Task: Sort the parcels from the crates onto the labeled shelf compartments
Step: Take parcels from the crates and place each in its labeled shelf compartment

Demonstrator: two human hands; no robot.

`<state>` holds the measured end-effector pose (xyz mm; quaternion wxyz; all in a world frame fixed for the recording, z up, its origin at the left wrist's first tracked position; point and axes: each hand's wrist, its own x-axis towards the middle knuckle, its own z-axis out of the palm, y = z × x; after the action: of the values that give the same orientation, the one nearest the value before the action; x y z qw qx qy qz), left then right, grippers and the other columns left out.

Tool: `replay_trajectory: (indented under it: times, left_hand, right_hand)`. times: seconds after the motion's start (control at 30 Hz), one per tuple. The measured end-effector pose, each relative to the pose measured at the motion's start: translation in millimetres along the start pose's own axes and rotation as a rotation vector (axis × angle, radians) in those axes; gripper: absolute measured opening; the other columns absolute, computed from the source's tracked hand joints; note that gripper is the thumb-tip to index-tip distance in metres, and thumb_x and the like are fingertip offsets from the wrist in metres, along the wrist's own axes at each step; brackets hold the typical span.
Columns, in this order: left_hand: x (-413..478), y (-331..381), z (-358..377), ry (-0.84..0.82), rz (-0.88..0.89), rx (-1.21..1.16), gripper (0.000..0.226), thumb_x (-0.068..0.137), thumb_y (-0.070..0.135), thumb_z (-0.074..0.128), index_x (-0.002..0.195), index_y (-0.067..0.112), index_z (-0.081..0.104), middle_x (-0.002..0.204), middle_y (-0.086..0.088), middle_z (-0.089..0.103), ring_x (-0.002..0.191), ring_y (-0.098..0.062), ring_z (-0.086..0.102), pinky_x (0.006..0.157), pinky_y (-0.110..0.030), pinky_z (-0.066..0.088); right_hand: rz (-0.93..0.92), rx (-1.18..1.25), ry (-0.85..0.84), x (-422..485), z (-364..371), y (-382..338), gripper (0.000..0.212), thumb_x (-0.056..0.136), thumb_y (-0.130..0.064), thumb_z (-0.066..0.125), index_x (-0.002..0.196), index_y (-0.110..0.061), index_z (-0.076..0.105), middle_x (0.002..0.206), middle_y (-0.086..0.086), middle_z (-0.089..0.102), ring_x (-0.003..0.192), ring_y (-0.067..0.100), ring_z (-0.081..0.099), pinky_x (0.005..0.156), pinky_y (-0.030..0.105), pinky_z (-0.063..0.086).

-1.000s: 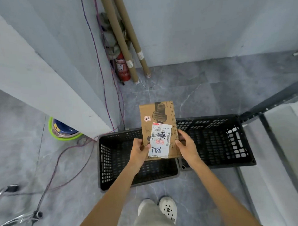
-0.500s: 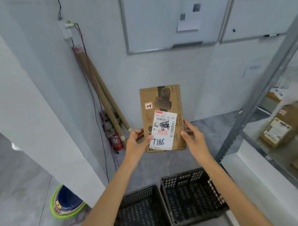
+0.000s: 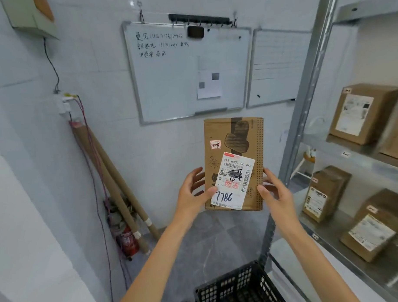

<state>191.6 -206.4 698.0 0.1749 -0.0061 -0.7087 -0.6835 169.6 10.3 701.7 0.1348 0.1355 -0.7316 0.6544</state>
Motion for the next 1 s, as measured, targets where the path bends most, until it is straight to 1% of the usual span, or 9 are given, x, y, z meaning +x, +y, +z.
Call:
replay_trajectory:
  times: [0.13,0.27,0.33,0.5,0.57,0.77,0.87,0.93,1.0]
  left_hand:
    - [4,5,34,-0.103,0.027,0.014,0.06,0.073,0.032,0.08,0.127,0.035,0.053,0.121,0.018,0.063,0.111,-0.001,0.058,0.088,-0.027,0.054]
    - [4,8,65,-0.173,0.045,-0.006,0.059,0.073,0.031,0.079,0.127,0.033,0.055,0.122,0.018,0.063,0.113,-0.003,0.058,0.091,-0.029,0.053]
    - [5,11,80,-0.213,0.053,-0.007,0.055,0.073,0.031,0.079,0.123,0.036,0.057,0.119,0.02,0.064,0.112,-0.002,0.058,0.09,-0.028,0.053]
    - [-1,18,118,-0.334,0.035,-0.018,0.048,0.072,0.034,0.079,0.112,0.045,0.056,0.109,0.028,0.063,0.102,0.008,0.058,0.068,-0.009,0.051]
    - [-6,20,133,-0.394,0.036,-0.042,0.052,0.071,0.034,0.079,0.117,0.04,0.055,0.111,0.025,0.064,0.102,0.007,0.058,0.065,-0.007,0.051]
    - [-32,21,168,-0.56,0.027,-0.114,0.057,0.072,0.029,0.08,0.124,0.028,0.056,0.109,0.02,0.066,0.101,0.003,0.061,0.069,-0.008,0.052]
    - [-50,21,185,-0.669,0.018,-0.156,0.053,0.072,0.027,0.08,0.12,0.033,0.057,0.108,0.018,0.068,0.104,0.0,0.061,0.072,-0.015,0.054]
    - [-65,26,196,-0.729,0.023,-0.181,0.051,0.071,0.03,0.08,0.116,0.039,0.056,0.102,0.025,0.068,0.098,0.008,0.061,0.066,-0.011,0.052]
    - [-81,29,208,-0.776,0.024,-0.222,0.057,0.069,0.035,0.079,0.121,0.035,0.055,0.104,0.025,0.068,0.099,0.007,0.062,0.067,-0.011,0.053]
  right_hand:
    - [-0.005,-0.003,0.068,-6,-35,-1,0.048,0.094,-0.011,0.055,0.118,-0.05,0.044,0.114,-0.007,0.056,0.099,-0.001,0.055,0.071,0.009,0.051]
    - [-0.006,-0.05,0.137,-14,-65,-7,0.05,0.094,-0.012,0.054,0.117,-0.056,0.044,0.114,-0.008,0.055,0.106,0.004,0.053,0.085,0.022,0.05]
    - [-0.004,-0.068,0.178,-20,-80,-10,0.053,0.095,-0.013,0.053,0.115,-0.061,0.044,0.115,-0.009,0.054,0.107,0.007,0.054,0.085,0.026,0.05]
    - [0.022,-0.106,0.304,-45,-111,-17,0.054,0.095,-0.017,0.053,0.112,-0.068,0.045,0.118,-0.01,0.054,0.105,-0.001,0.055,0.079,0.019,0.05]
    - [0.019,-0.13,0.353,-59,-124,-21,0.053,0.096,-0.016,0.053,0.117,-0.064,0.045,0.116,-0.008,0.053,0.102,-0.007,0.054,0.076,0.017,0.05]
    - [0.018,-0.238,0.519,-110,-152,-37,0.05,0.096,-0.017,0.053,0.123,-0.058,0.044,0.116,-0.006,0.056,0.108,0.002,0.055,0.08,0.021,0.051]
    - [0.002,-0.26,0.608,-143,-163,-46,0.052,0.095,-0.015,0.054,0.121,-0.059,0.046,0.117,-0.004,0.057,0.11,0.005,0.055,0.088,0.03,0.054]
    - [0.005,-0.287,0.676,-162,-171,-54,0.053,0.095,-0.012,0.054,0.122,-0.058,0.047,0.118,0.001,0.058,0.112,0.015,0.055,0.09,0.035,0.054]
    - [0.007,-0.314,0.733,-178,-178,-65,0.054,0.095,-0.009,0.053,0.121,-0.055,0.047,0.118,0.004,0.058,0.11,0.016,0.056,0.089,0.03,0.055]
